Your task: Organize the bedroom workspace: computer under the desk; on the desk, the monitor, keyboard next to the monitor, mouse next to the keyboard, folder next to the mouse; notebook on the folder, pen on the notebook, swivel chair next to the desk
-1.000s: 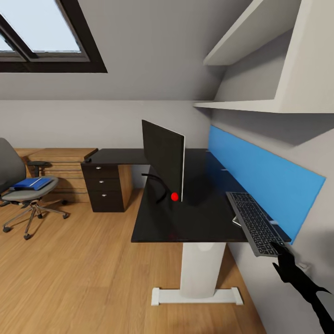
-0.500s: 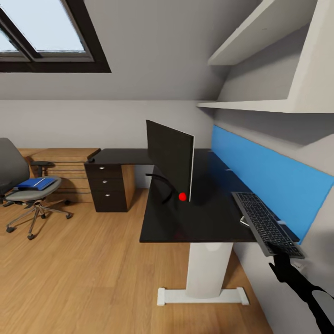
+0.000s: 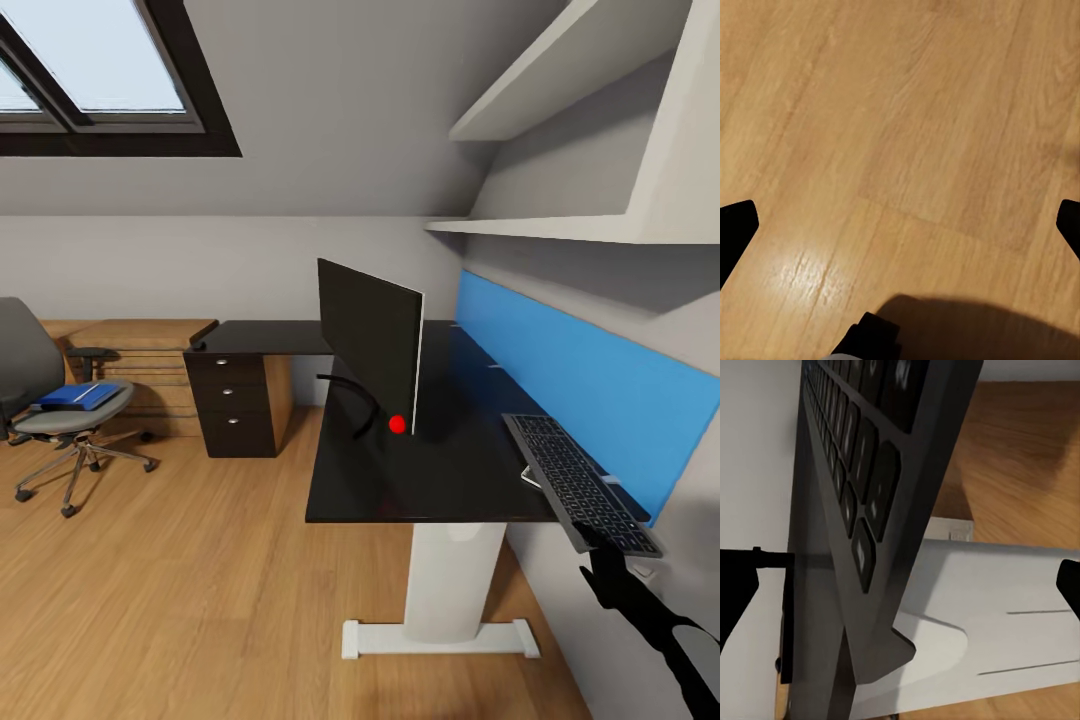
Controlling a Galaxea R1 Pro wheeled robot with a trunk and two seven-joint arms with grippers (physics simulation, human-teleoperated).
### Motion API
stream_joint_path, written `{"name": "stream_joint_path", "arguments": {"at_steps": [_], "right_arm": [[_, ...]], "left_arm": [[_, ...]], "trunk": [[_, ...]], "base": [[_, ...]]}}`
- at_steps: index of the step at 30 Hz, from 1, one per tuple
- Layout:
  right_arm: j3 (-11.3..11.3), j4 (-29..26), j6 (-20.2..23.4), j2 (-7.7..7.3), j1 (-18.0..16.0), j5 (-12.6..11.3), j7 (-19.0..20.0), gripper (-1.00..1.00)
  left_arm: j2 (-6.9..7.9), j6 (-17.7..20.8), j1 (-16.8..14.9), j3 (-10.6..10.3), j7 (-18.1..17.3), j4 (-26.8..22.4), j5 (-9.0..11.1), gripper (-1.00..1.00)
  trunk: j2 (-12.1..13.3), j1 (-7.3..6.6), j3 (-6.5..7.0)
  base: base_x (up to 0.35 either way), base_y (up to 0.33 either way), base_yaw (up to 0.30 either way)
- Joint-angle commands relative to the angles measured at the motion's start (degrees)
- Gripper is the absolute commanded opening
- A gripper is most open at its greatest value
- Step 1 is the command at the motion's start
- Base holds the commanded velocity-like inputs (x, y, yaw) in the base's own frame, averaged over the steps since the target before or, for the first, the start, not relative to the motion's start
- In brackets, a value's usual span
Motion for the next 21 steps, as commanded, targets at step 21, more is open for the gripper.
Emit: {"name": "stream_joint_path", "arguments": {"at_steps": [21], "right_arm": [[-0.7, 0.2, 0.3, -0.56, 0.0, -0.3, -0.1, 1.00]], "left_arm": [[0.02, -0.5, 0.0, -0.5, 0.3, 0.1, 0.5, 1.00]], "trunk": [[0.0, -0.01, -0.06]], "base": [[0.000, -0.098, 0.000]]}}
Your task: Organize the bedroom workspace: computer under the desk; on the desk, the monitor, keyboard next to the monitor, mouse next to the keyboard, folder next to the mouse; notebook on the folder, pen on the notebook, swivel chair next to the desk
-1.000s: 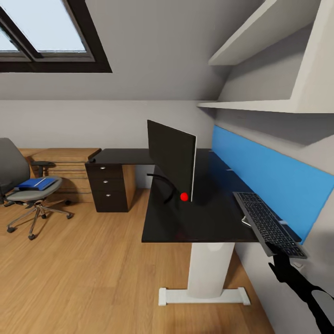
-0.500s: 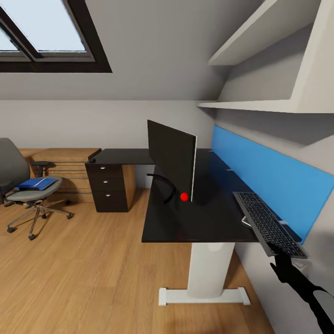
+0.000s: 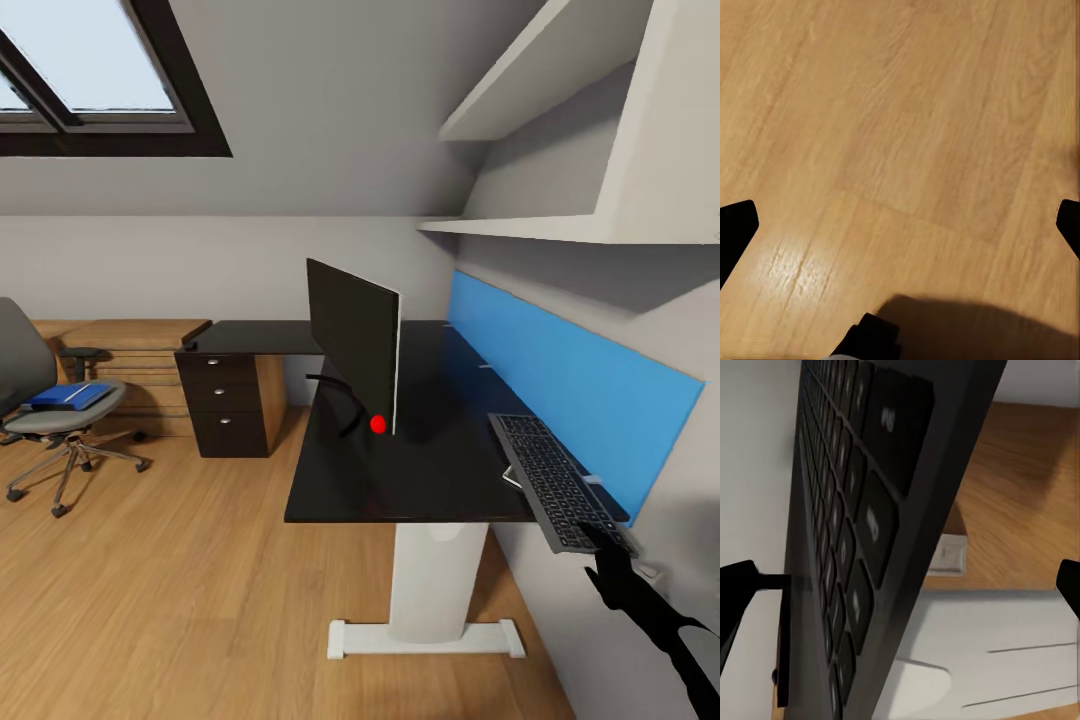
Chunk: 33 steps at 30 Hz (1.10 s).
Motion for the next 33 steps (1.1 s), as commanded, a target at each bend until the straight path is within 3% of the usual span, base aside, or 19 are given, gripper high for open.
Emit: {"name": "stream_joint_path", "arguments": {"at_steps": [1, 6, 7, 23, 28, 33], "right_arm": [[-0.1, 0.0, 0.4, -0.01, 0.0, -0.3, 0.1, 1.00], [-0.1, 0.0, 0.4, -0.03, 0.0, -0.2, 0.1, 1.00], [-0.1, 0.0, 0.4, -0.03, 0.0, -0.2, 0.1, -1.00], [-0.1, 0.0, 0.3, -0.04, 0.0, -0.2, 0.3, -1.00], [0.1, -0.6, 0.1, 0.03, 0.0, -0.3, 0.4, -1.00], [0.2, -4.8, 0.0, 0.36, 0.1, -0.2, 0.4, -1.00]], "left_arm": [[0.02, -0.3, 0.0, -0.5, 0.3, 0.0, 0.5, 1.00], [0.02, -0.3, 0.0, -0.5, 0.3, 0.1, 0.5, 1.00], [0.02, -0.3, 0.0, -0.5, 0.3, 0.1, 0.5, 1.00], [0.02, -0.3, 0.0, -0.5, 0.3, 0.1, 0.5, 1.00], [0.02, -0.3, 0.0, -0.5, 0.3, 0.1, 0.5, 1.00], [0.02, -0.3, 0.0, -0.5, 0.3, 0.1, 0.5, 1.00]], "trunk": [[0.0, -0.01, -0.06], [0.0, -0.01, -0.06], [0.0, -0.01, -0.06], [0.0, -0.01, -0.06], [2.0, -1.10, 0.84], [4.0, -2.20, 1.74]], "base": [[0.000, -0.068, 0.000], [0.000, -0.015, 0.000], [0.000, -0.005, 0.000], [0.000, 0.000, 0.000], [0.000, 0.000, 0.000], [0.000, 0.000, 0.000]]}}
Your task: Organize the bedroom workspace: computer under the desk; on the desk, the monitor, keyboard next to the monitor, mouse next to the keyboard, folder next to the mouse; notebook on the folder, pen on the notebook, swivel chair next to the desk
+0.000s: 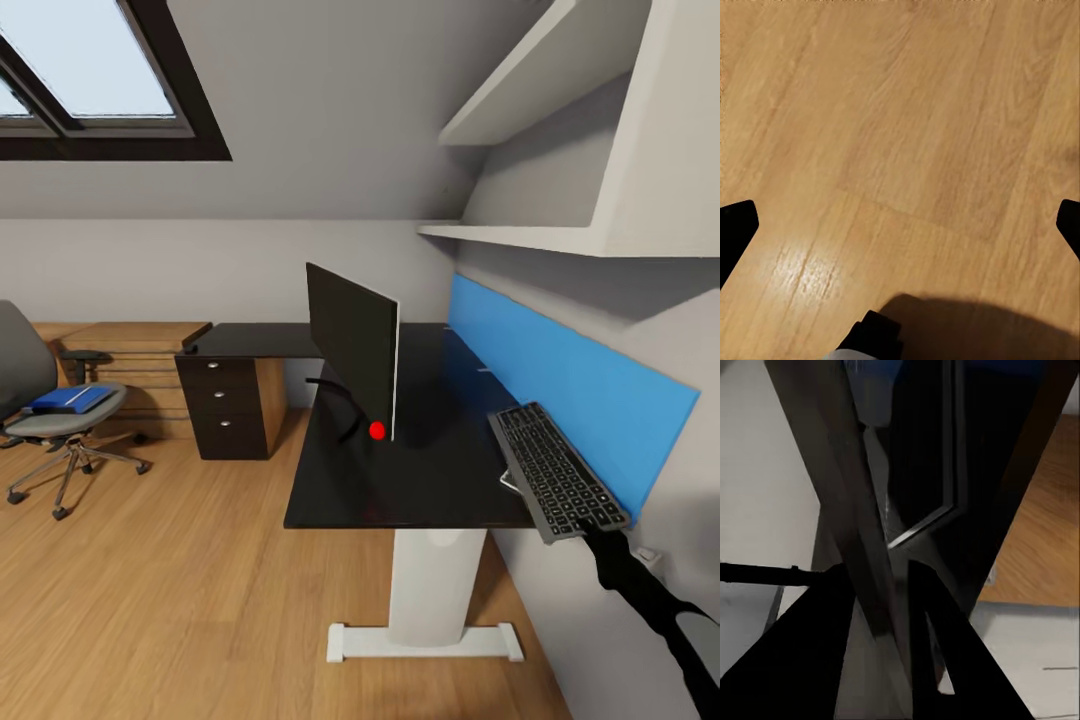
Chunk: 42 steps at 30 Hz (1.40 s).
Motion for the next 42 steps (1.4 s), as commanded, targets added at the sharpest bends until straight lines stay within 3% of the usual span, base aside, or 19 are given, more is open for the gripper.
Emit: {"name": "stream_joint_path", "arguments": {"at_steps": [1, 7, 11, 19, 23, 26, 29, 42], "right_arm": [[-0.1, -1.1, 0.3, 0.11, 0.0, 0.0, 0.0, -1.00], [-0.1, -3.9, 0.4, 0.54, 0.2, 0.2, -0.1, -1.00], [0.0, -8.4, 0.6, 1.78, 0.6, 1.4, -0.2, -1.00], [0.0, -16.3, 0.6, 2.95, 3.8, 2.4, -2.7, -1.00], [-0.1, -21.8, 0.7, 5.45, 6.0, 2.4, -6.0, -1.00], [-0.2, -30.2, 0.6, 9.21, 9.7, 2.4, -10.7, -1.00], [-0.4, -33.8, 0.6, 10.40, 11.8, 2.4, -12.5, -1.00], [-0.3, -34.6, 0.4, 11.80, 12.4, 2.3, -13.0, -1.00]], "left_arm": [[0.02, -0.3, 0.0, -0.5, 0.3, 0.0, 0.5, 1.00], [0.02, -0.3, 0.0, -0.5, 0.3, 0.0, 0.5, 1.00], [0.02, -0.3, 0.0, -0.5, 0.3, 0.0, 0.5, 1.00], [0.08, -0.3, 0.0, -0.4, 0.3, 0.0, 0.5, 1.00], [0.10, -0.3, 0.0, -0.4, 0.3, 0.0, 0.6, 1.00], [0.11, -0.3, 0.0, -0.4, 0.3, 0.0, 0.6, 1.00], [0.11, -0.3, 0.0, -0.4, 0.3, 0.0, 0.6, 1.00], [0.11, -0.3, 0.0, -0.4, 0.3, 0.0, 0.5, 1.00]], "trunk": [[0.4, -0.23, 0.12], [2.8, -1.55, 1.20], [4.4, -2.43, 1.92], [4.4, -2.43, 1.92], [4.4, -2.43, 1.92], [4.4, -2.43, 1.92], [4.4, -2.43, 1.92], [4.4, -2.43, 1.92]], "base": [[0.000, 0.000, 0.000], [0.000, 0.000, 0.000], [0.000, 0.000, 0.000], [0.000, 0.000, 0.000], [0.000, 0.000, 0.000], [0.000, 0.000, 0.000], [-0.084, 0.000, 0.000], [-0.311, 0.003, 0.000]]}}
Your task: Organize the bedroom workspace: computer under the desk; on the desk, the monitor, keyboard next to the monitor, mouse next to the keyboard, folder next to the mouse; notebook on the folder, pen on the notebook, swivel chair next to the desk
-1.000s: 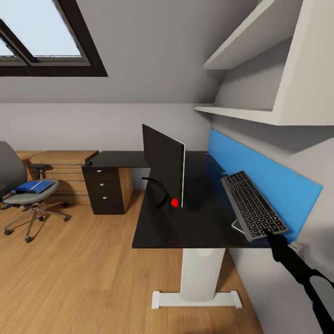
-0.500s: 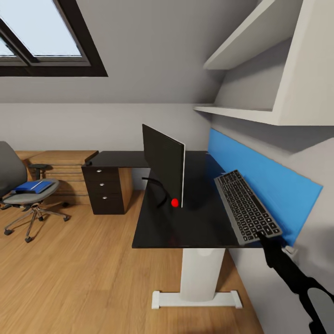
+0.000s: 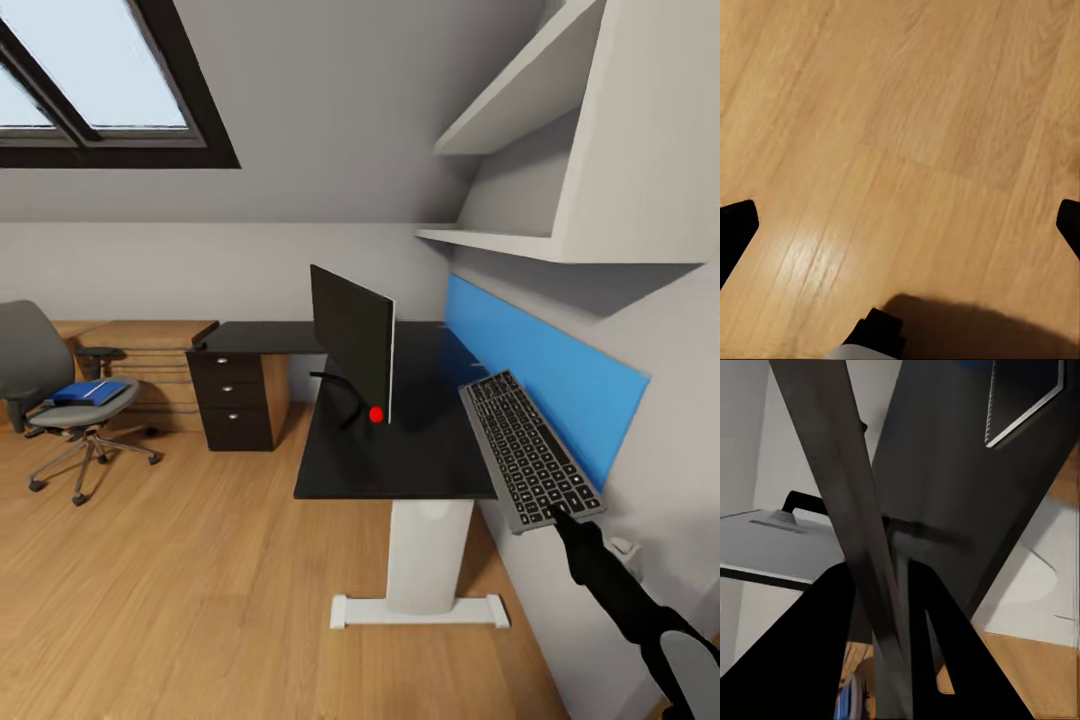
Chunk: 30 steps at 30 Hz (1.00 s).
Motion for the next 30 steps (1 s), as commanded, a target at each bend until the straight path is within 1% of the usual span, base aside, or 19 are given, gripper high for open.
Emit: {"name": "stream_joint_path", "arguments": {"at_steps": [1, 7, 9, 11, 13, 16, 20, 29, 30], "right_arm": [[0.0, 0.0, 0.2, 0.06, 0.0, -0.6, -0.2, -1.00], [0.0, 0.6, 0.2, 0.12, 0.0, -0.6, 0.0, -1.00], [1.0, 0.8, 0.3, 0.30, 0.0, -0.8, 0.2, -1.00], [3.0, 0.8, 0.4, 0.36, 0.0, -1.0, 0.7, -1.00], [4.3, 0.7, 0.5, 0.38, 0.0, -1.1, 1.0, -1.00], [5.3, 0.7, 0.6, 0.31, 0.0, -1.2, 2.5, -1.00], [5.6, 0.8, 0.5, 0.23, 0.0, -1.1, 3.8, -1.00], [5.6, 0.8, 0.5, 0.22, 0.0, -1.0, 4.0, -1.00], [5.3, 0.9, 0.2, 0.22, 0.0, -1.0, 4.1, -1.00]], "left_arm": [[0.02, -0.3, 0.0, -0.5, 0.3, 0.0, 0.5, 1.00], [0.02, -0.3, 0.0, -0.5, 0.3, 0.0, 0.5, 1.00], [0.09, -0.3, 0.0, -0.5, 0.3, 0.0, 0.6, 1.00], [0.10, -0.3, 0.0, -0.4, 0.3, 0.0, 0.7, 1.00], [0.11, -0.3, 0.0, -0.5, 0.3, 0.0, 0.8, 1.00], [0.08, -0.3, 0.0, -0.5, 0.3, 0.0, 0.7, 1.00], [0.03, -0.3, 0.0, -0.5, 0.3, 0.0, 0.5, 1.00], [0.02, -0.3, 0.0, -0.6, 0.3, 0.0, 0.4, 1.00], [-0.04, -0.2, 0.0, -0.6, 0.4, -0.1, 0.7, 1.00]], "trunk": [[0.0, -0.04, -0.06], [0.0, -0.04, -0.06], [0.0, -0.04, -0.06], [0.0, -0.04, -0.06], [0.0, -0.04, -0.06], [0.0, -0.04, -0.06], [0.0, -0.04, -0.06], [0.0, -0.04, -0.06], [0.4, -0.26, 0.12]], "base": [[-0.335, 0.071, 0.000], [-0.311, 0.157, 0.000], [-0.200, 0.273, 0.000], [-0.143, 0.276, 0.000], [-0.063, 0.144, 0.000], [-0.022, 0.049, 0.000], [-0.004, 0.010, 0.000], [0.000, 0.000, 0.000], [0.000, 0.000, 0.000]]}}
